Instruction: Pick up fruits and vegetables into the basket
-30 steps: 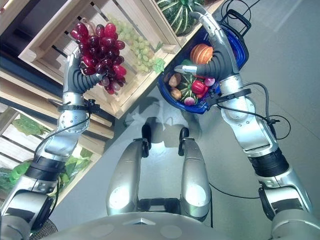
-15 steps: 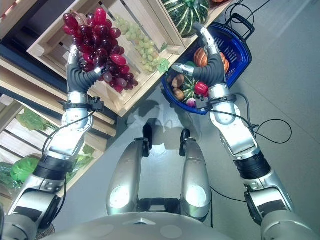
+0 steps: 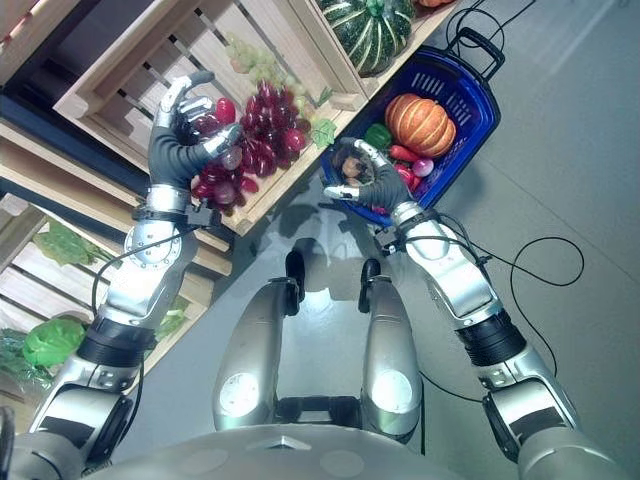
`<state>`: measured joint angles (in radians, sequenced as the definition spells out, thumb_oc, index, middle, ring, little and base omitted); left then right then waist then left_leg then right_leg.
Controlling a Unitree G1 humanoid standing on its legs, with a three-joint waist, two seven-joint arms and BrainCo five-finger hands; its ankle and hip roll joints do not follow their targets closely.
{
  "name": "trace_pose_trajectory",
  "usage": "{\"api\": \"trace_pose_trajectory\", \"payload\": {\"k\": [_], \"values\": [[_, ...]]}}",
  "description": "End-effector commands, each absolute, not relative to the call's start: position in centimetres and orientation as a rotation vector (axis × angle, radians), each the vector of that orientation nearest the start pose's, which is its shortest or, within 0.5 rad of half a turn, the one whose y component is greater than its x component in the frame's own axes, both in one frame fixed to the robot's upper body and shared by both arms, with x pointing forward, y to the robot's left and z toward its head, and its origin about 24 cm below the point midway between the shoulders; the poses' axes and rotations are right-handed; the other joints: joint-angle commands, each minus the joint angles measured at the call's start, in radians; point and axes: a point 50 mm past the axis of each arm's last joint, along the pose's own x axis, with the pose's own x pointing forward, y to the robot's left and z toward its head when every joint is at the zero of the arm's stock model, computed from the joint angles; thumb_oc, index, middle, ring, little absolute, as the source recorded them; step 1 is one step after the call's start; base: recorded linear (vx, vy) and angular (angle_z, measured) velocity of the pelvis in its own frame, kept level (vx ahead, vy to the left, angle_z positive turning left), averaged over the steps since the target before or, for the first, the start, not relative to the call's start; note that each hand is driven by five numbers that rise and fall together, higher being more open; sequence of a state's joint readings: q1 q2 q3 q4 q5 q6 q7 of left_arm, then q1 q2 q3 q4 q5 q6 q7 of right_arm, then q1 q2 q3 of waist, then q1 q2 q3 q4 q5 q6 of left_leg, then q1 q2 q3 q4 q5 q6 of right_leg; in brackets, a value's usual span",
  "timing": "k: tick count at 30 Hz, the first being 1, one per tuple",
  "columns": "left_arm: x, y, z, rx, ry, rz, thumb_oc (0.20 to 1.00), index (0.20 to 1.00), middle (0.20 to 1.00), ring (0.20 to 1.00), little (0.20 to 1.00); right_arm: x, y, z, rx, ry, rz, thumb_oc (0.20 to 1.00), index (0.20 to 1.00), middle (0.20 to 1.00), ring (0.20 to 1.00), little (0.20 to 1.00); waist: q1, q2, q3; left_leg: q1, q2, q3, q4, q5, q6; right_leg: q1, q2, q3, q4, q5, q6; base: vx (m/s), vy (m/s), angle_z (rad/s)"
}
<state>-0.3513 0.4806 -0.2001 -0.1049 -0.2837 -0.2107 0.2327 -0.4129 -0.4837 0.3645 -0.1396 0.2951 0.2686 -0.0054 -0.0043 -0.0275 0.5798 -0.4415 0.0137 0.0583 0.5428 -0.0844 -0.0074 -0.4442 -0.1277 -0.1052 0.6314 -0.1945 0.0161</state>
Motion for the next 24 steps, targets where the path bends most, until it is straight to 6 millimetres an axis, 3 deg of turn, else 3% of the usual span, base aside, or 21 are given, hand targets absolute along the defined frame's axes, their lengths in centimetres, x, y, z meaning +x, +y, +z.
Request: {"api": "trace_pose_trajectory", "payload": {"k": [1,12,20,24], "values": [[26.7,15.0,21.8,0.093,-0.854,-0.196,0.2,0.2,0.2,0.2,0.2,29.9,-10.1,16.4,-0.281,-0.259,0.524,1.0,1.0,1.0,1.0,1.0,0.001,0.001,-0.06,0.069,-0.043,0.088,0.017,-0.1,0.068,0.022,0.036,-0.054,-0.045,0.058,-0.004,0.0,0.0,0.0],[26.6,14.5,21.8,0.085,-0.863,-0.257,0.2,0.2,0.2,0.2,0.2,30.0,-8.7,16.3,-0.22,-0.248,0.563,1.0,1.0,1.0,1.0,1.0,0.009,0.008,-0.06,0.062,-0.043,0.086,0.023,-0.098,0.069,0.015,0.031,-0.058,-0.038,0.06,-0.007,0.0,0.0,0.0],[26.3,14.6,21.8,0.069,-0.881,-0.254,0.2,0.2,0.2,0.2,0.2,30.1,-9.2,15.6,-0.198,-0.222,0.496,1.0,1.0,1.0,1.0,1.0,0.009,0.009,-0.06,0.058,-0.041,0.089,0.019,-0.095,0.066,0.01,0.03,-0.06,-0.039,0.059,-0.007,0.0,0.0,0.0],[26.2,14.5,21.8,0.029,-0.877,-0.275,0.2,0.2,0.2,0.2,0.2,30.0,-9.2,16.4,-0.177,-0.307,0.45,1.0,1.0,1.0,1.0,1.0,0.008,0.013,-0.06,0.061,-0.041,0.088,0.012,-0.093,0.065,0.013,0.029,-0.063,-0.044,0.059,-0.007,0.0,0.0,0.0]]}}
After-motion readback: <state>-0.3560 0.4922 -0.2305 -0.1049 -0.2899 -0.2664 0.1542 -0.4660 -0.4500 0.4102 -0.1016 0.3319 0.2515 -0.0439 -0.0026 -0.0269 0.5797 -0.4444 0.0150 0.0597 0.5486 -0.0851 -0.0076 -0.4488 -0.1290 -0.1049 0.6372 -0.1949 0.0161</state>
